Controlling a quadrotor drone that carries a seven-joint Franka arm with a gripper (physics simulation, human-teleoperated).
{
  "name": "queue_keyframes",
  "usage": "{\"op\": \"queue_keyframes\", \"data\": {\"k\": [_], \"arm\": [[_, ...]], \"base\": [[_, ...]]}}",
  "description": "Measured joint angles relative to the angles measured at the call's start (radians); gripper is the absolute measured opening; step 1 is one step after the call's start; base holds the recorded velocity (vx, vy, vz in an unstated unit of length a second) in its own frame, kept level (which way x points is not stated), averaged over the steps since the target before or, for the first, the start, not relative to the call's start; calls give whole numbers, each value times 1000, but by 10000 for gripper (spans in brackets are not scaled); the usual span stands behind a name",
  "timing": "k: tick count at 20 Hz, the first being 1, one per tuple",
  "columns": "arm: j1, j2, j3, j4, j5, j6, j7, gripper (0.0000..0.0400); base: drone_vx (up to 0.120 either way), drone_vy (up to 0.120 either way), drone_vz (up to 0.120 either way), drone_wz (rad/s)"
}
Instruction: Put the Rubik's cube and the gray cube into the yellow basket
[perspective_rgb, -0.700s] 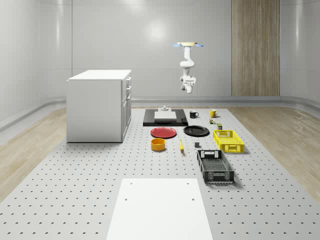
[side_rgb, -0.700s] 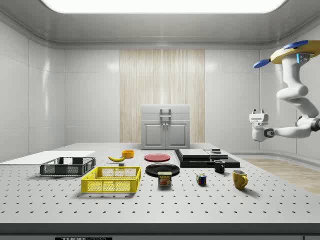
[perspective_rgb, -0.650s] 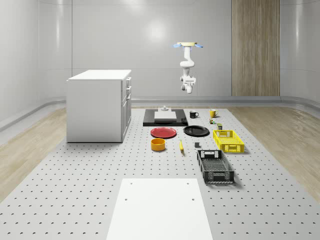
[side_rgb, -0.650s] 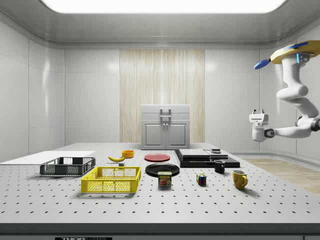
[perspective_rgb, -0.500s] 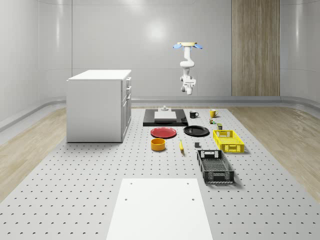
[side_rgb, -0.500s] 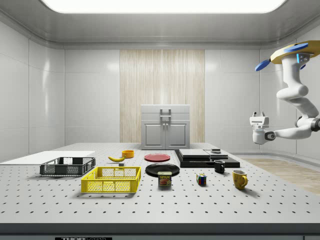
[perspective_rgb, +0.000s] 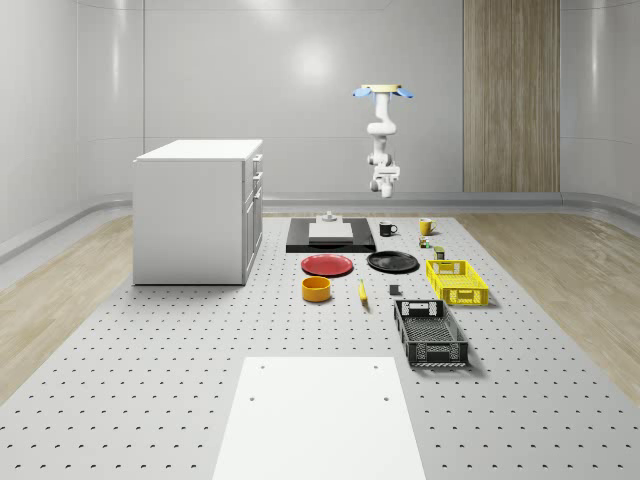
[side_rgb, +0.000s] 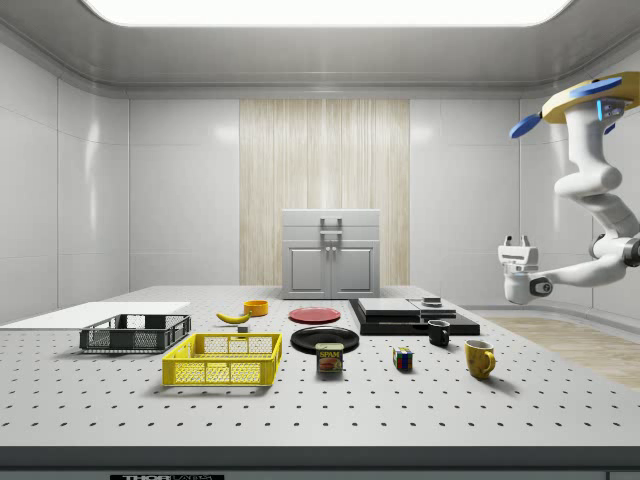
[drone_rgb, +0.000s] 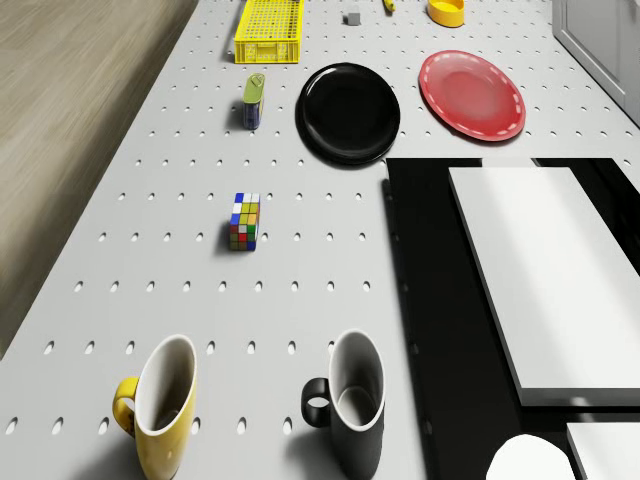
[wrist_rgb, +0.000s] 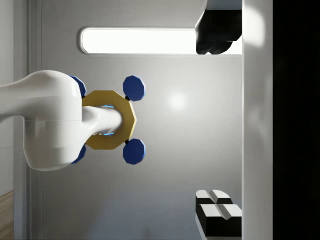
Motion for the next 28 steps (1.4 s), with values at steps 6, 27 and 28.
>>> {"op": "queue_keyframes", "data": {"k": [6, 27, 28], "arm": [[-1, 11, 1, 32, 0, -16, 0, 400], [-4, 6, 4, 33, -1, -7, -1, 400], [-4, 5, 4, 33, -2, -6, -1, 400]], "base": [[120, 120, 0, 0], [120, 120, 0, 0], [120, 80, 0, 0]]}}
